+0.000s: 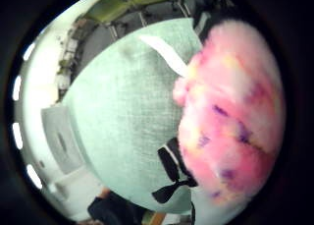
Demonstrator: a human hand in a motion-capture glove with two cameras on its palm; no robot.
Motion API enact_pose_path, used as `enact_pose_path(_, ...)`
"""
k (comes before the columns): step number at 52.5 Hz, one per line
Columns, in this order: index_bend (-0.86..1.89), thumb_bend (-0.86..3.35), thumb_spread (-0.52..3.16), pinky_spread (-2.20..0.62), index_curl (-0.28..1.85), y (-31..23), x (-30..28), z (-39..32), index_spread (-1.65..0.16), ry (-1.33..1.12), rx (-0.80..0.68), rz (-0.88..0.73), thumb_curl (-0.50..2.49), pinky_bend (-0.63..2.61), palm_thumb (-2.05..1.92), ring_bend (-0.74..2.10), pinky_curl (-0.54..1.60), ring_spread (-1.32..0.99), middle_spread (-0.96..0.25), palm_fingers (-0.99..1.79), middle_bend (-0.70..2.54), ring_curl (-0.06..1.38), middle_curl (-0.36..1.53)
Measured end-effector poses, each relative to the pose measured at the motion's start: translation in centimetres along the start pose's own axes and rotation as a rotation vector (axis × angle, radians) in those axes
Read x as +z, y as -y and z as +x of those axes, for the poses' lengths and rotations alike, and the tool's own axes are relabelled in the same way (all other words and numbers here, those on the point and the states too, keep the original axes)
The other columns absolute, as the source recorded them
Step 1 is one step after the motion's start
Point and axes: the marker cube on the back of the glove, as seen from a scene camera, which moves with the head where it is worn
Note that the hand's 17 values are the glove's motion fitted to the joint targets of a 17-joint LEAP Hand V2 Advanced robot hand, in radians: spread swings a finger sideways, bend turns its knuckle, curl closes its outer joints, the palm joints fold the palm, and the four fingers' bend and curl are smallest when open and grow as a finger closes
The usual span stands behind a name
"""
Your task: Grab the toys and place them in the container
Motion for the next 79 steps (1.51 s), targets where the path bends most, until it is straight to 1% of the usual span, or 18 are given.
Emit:
enact_pose_path(6,0.50,0.03,1.12,-0.19,0.30,0.3,-0.6,-0.5,-0.39,0.012,0.000,0.061,0.32,0.63,0.18,0.52,0.28,-0.46,-0.23,0.64,0.24,0.34,0.27)
enact_pose_path(7,0.51,0.03,1.13,-0.20,0.30,0.3,-0.7,-0.6,-0.39,0.003,-0.004,0.066,0.33,0.62,0.19,0.54,0.28,-0.48,-0.24,0.66,0.24,0.35,0.28)
enact_pose_path(8,0.55,0.07,1.16,-0.21,0.33,0.3,-0.8,-0.7,-0.39,-0.007,-0.009,0.069,0.34,0.60,0.26,0.60,0.27,-0.49,-0.26,0.78,0.25,0.37,0.28)
enact_pose_path(12,0.53,0.14,1.18,-0.26,0.35,0.4,-1.2,-1.2,-0.38,-0.055,-0.024,0.083,0.39,0.60,0.41,0.69,0.28,-0.52,-0.30,0.90,0.27,0.39,0.29)
enact_pose_path(15,0.46,0.18,1.12,-0.31,0.35,0.3,-1.4,-1.5,-0.38,-0.069,-0.023,0.092,0.44,0.68,0.51,0.74,0.30,-0.52,-0.33,0.99,0.30,0.42,0.31)
enact_pose_path(17,0.40,0.20,1.08,-0.35,0.35,0.3,-1.5,-1.7,-0.37,-0.064,-0.017,0.092,0.48,0.69,0.57,0.76,0.31,-0.51,-0.35,1.11,0.37,0.43,0.34)
enact_pose_path(25,0.31,0.23,0.94,-0.42,0.37,-0.2,-1.7,-2.2,-0.36,-0.009,-0.004,0.062,0.58,0.67,0.67,0.89,0.33,-0.49,-0.39,1.22,0.57,0.49,0.43)
enact_pose_path(29,0.34,0.23,0.88,-0.44,0.39,-0.9,-2.2,-2.8,-0.37,0.042,-0.003,0.005,0.62,0.68,0.68,0.93,0.34,-0.48,-0.39,1.26,0.65,0.51,0.46)
enact_pose_path(33,0.42,0.22,0.81,-0.44,0.43,-1.7,-3.2,-3.6,-0.36,0.066,-0.013,-0.057,0.66,0.71,0.66,0.94,0.35,-0.47,-0.38,1.30,0.72,0.52,0.50)
enact_pose_path(36,0.49,0.22,0.75,-0.45,0.47,-2.6,-5.0,-4.7,-0.33,0.075,-0.023,-0.067,0.70,0.73,0.65,0.96,0.36,-0.47,-0.37,1.33,0.76,0.53,0.52)
enact_pose_path(41,0.58,0.21,0.66,-0.46,0.52,-4.2,-10.2,-7.4,-0.31,0.082,-0.049,-0.015,0.74,0.76,0.63,0.97,0.37,-0.45,-0.35,1.32,0.84,0.54,0.55)
enact_pose_path(52,0.64,0.21,0.50,-0.46,0.59,-7.3,-21.7,-15.6,-0.27,0.070,-0.161,0.159,0.84,0.83,0.62,1.03,0.39,-0.43,-0.32,1.25,0.92,0.57,0.57)
enact_pose_path(57,0.65,0.21,0.45,-0.46,0.61,-9.5,-27.7,-22.2,-0.26,0.051,-0.246,0.257,0.87,0.84,0.61,1.07,0.40,-0.43,-0.31,1.24,0.93,0.58,0.58)
enact_pose_path(61,0.65,0.21,0.42,-0.46,0.62,-11.3,-31.3,-27.6,-0.25,0.049,-0.322,0.312,0.90,0.85,0.60,1.10,0.40,-0.42,-0.31,1.23,0.94,0.58,0.58)
enact_pose_path(66,0.65,0.21,0.38,-0.46,0.64,-13.8,-34.4,-34.6,-0.24,0.050,-0.415,0.364,0.94,0.85,0.59,1.12,0.40,-0.41,-0.31,1.22,0.95,0.58,0.58)
enact_pose_path(72,0.65,0.22,0.34,-0.45,0.66,-15.5,-36.4,-41.0,-0.24,0.024,-0.511,0.413,0.97,0.87,0.58,1.12,0.40,-0.41,-0.30,1.21,0.96,0.58,0.58)
enact_pose_path(79,0.65,0.23,0.31,-0.46,0.68,-19.1,-38.2,-51.9,-0.24,0.171,-0.673,0.393,1.02,0.88,0.57,1.11,0.40,-0.41,-0.30,1.20,0.98,0.58,0.58)
